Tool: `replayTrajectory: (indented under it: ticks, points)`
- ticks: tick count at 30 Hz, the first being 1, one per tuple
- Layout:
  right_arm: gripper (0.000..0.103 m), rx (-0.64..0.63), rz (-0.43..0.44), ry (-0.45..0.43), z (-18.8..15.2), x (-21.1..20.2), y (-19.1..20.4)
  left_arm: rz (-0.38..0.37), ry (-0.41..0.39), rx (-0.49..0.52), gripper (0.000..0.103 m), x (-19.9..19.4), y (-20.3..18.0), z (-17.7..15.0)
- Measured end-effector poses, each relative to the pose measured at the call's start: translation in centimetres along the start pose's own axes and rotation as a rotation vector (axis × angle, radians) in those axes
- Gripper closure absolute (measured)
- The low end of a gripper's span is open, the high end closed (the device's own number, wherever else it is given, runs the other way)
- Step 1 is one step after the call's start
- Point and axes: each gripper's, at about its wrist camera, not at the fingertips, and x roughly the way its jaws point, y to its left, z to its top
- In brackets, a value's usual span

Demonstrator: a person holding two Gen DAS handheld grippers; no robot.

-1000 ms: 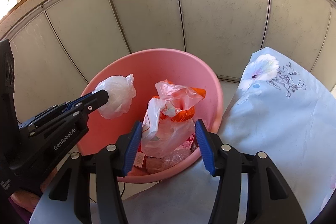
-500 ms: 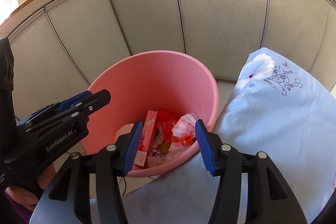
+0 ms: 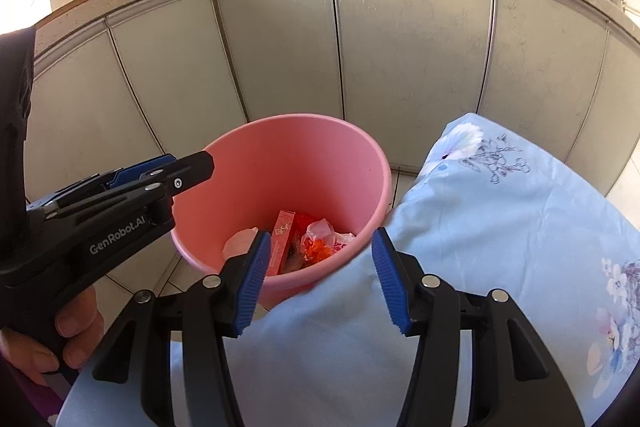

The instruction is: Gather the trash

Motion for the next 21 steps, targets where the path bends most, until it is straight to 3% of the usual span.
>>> replayTrajectory:
  ticks: [11,21]
  points:
    - [0.05,-0.002,-0.069,-0.094,-1.3,-4.7,-0.1,-0.026,-0.027,0.036,0.064,-3.5,-1.8,-1.0]
    - [0.05,0.034,-0.089,-0.119,-2.3,-6.8,-0.9,-0.042,-0.044,0.074,0.064,-4.9,-3.2,-1.2]
